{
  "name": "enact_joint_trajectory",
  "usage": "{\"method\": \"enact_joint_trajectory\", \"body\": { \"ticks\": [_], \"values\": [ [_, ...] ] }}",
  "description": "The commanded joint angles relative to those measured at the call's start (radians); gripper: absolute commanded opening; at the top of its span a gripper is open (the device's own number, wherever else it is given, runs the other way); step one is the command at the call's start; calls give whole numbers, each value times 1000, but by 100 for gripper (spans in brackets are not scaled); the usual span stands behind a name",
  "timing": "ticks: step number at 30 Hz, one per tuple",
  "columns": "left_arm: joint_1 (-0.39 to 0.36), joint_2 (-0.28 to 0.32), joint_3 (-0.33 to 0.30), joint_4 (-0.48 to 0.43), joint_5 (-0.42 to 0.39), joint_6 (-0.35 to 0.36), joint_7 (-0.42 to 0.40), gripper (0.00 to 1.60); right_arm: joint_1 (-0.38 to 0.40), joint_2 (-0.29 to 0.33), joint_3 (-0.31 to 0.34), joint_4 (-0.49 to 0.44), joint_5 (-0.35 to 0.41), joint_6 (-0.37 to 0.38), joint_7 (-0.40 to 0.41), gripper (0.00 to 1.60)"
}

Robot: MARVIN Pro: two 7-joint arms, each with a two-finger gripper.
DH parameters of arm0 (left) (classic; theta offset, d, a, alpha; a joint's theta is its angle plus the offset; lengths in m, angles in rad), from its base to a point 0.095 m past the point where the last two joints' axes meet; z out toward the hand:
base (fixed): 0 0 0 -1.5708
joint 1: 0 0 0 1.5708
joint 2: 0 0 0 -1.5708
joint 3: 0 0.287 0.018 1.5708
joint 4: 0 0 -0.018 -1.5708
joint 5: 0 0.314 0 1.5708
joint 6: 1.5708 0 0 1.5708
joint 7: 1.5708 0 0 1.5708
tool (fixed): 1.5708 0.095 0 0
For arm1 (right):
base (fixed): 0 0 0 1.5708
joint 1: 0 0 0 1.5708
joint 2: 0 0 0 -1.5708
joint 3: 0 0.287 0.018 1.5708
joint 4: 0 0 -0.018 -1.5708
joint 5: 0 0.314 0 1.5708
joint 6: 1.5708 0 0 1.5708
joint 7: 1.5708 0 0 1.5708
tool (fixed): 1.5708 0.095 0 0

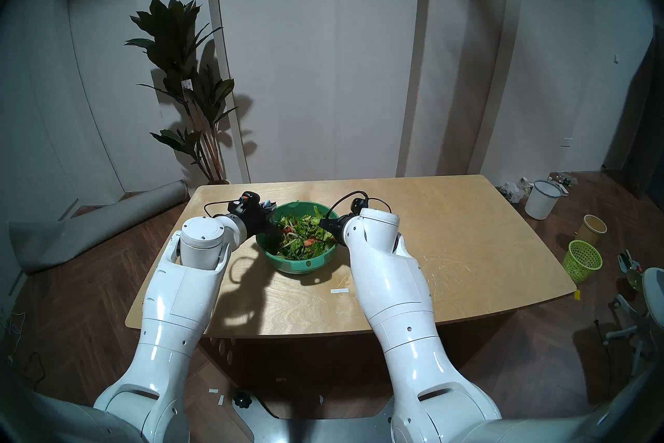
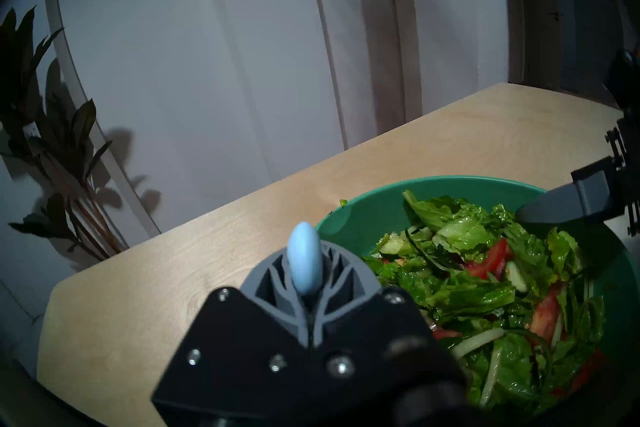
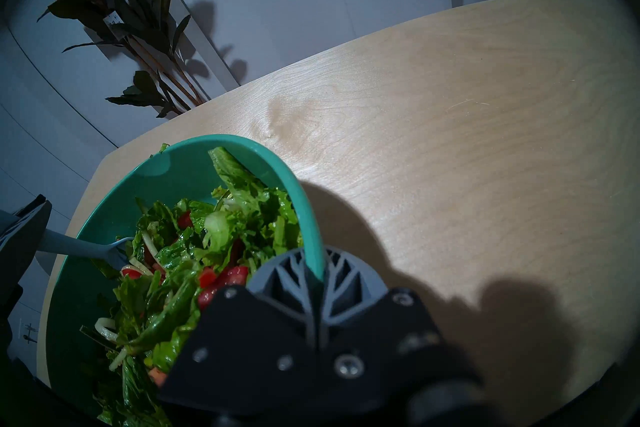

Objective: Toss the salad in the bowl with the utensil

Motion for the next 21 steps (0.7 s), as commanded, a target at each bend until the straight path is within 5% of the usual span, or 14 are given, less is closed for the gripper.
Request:
{"method": "enact_joint_trajectory", "body": {
  "ticks": [1,16,21],
  "values": [
    [-13,-87,-34,-28,-33,118,-12,0,4,-6,1,-28,1,-1,-3,0],
    [-7,-153,-45,-108,-153,390,-11,0,1,-6,2,-32,2,0,-5,0],
    [-16,-160,-27,-117,-225,415,20,0,1,-7,2,-32,1,0,-5,0]
  ]
}}
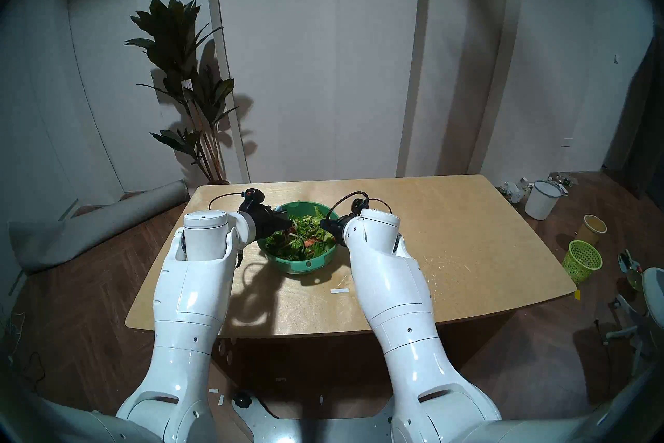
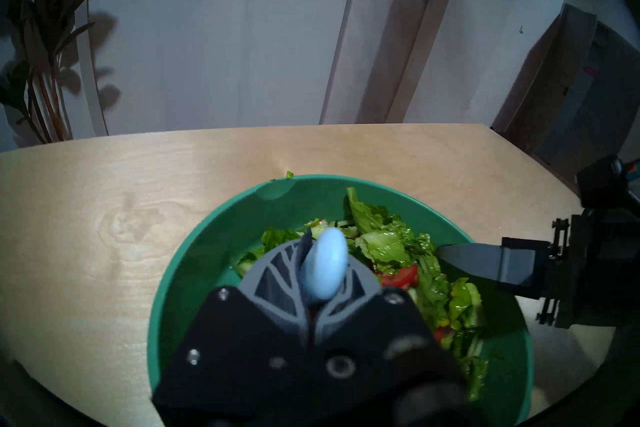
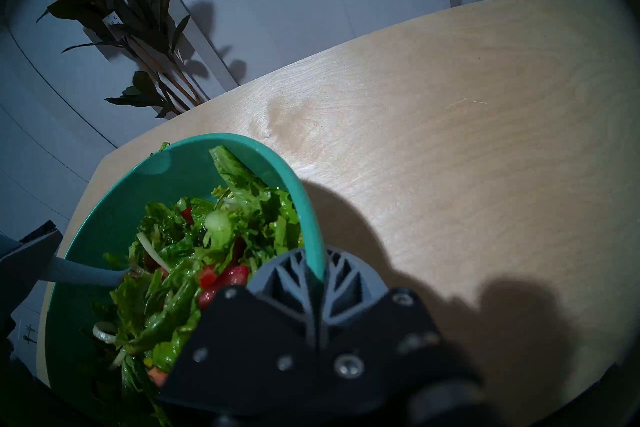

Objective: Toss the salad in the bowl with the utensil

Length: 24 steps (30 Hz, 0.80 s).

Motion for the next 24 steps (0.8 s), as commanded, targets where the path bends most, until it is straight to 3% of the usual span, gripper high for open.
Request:
{"method": "enact_joint_trajectory", "body": {
  "ticks": [1,14,24],
  "values": [
    [-20,-35,30,-41,-83,35,27,0,7,-6,1,-25,2,0,-2,0],
    [-25,-48,32,-136,-152,37,96,0,7,-7,1,-24,2,0,-2,0],
    [16,-29,56,-229,-210,42,160,0,6,-7,1,-27,2,1,-3,0]
  ]
}}
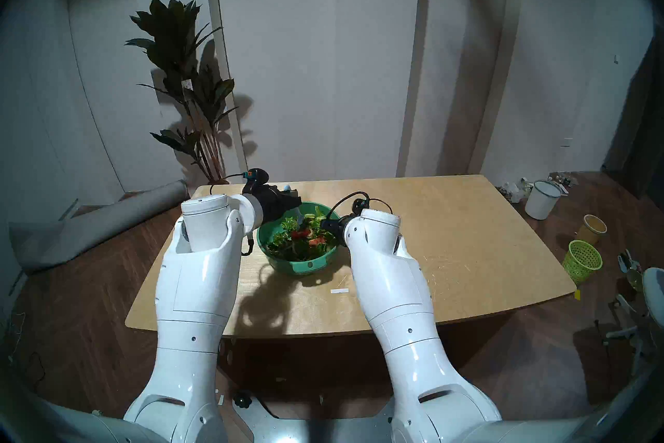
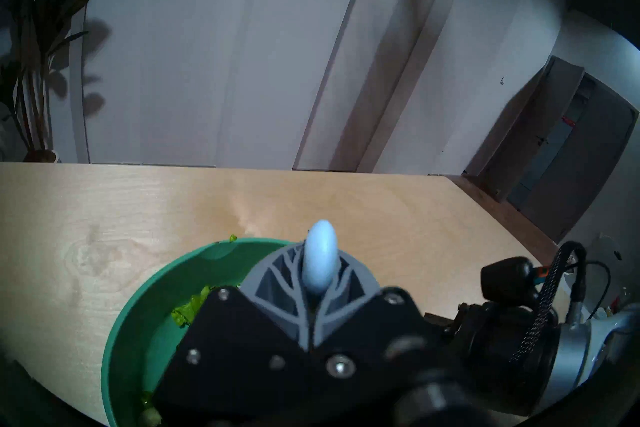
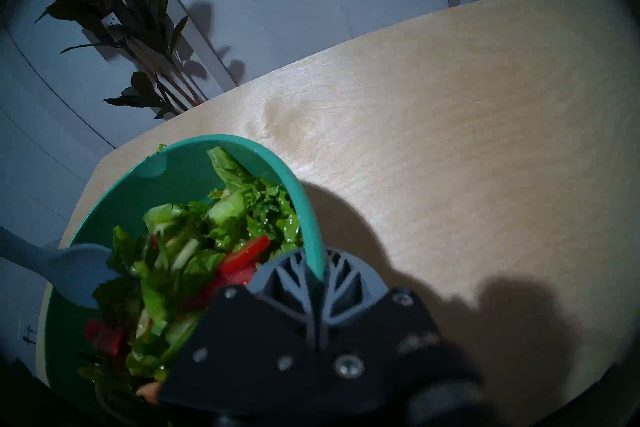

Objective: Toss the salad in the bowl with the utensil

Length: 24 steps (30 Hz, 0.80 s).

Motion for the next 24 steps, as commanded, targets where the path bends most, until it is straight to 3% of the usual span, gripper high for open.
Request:
{"method": "enact_joint_trajectory", "body": {
  "ticks": [1,8,24],
  "values": [
    [14,7,17,-77,-34,-3,29,0,7,-7,-1,-25,2,1,-1,0],
    [58,27,40,-131,-7,-28,44,0,7,-7,0,-26,2,1,-2,0],
    [103,48,81,-96,-41,-68,41,0,7,-8,0,-26,2,1,-2,0]
  ]
}}
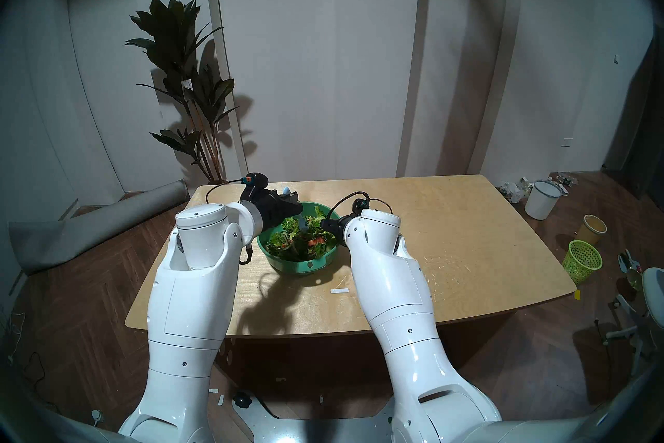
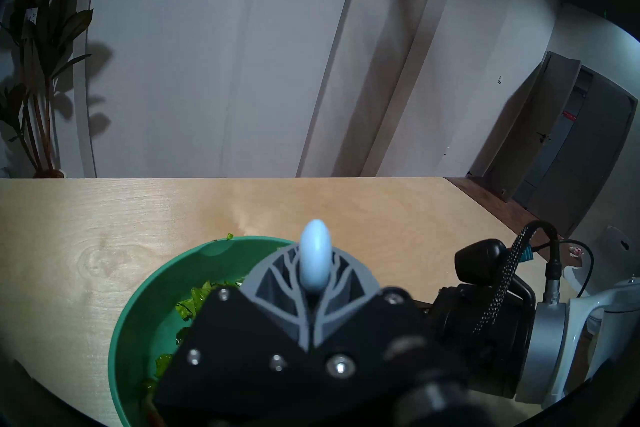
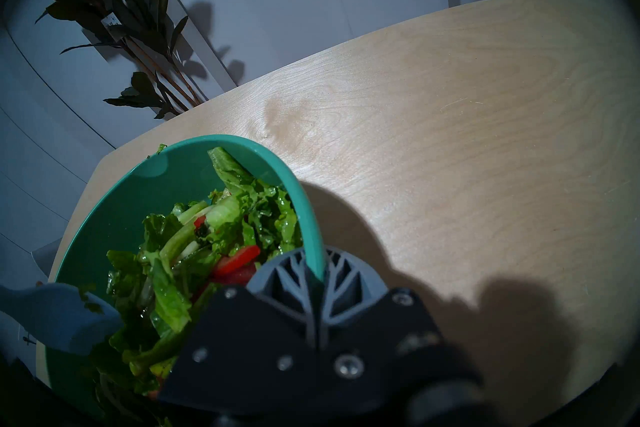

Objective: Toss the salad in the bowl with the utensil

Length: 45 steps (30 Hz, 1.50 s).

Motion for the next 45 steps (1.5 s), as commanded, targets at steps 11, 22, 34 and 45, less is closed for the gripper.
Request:
{"method": "enact_joint_trajectory", "body": {
  "ticks": [11,22,34,45],
  "values": [
    [-18,112,82,107,64,-161,-49,0,9,-7,-1,-23,2,0,0,0],
    [-93,190,63,208,128,-246,-61,0,10,-7,-1,-21,2,-1,0,0],
    [-108,212,19,201,126,-269,-84,0,9,-7,-1,-22,2,-1,0,0],
    [-40,170,-11,44,74,-172,-106,0,9,-7,-1,-21,2,-1,0,0]
  ]
}}
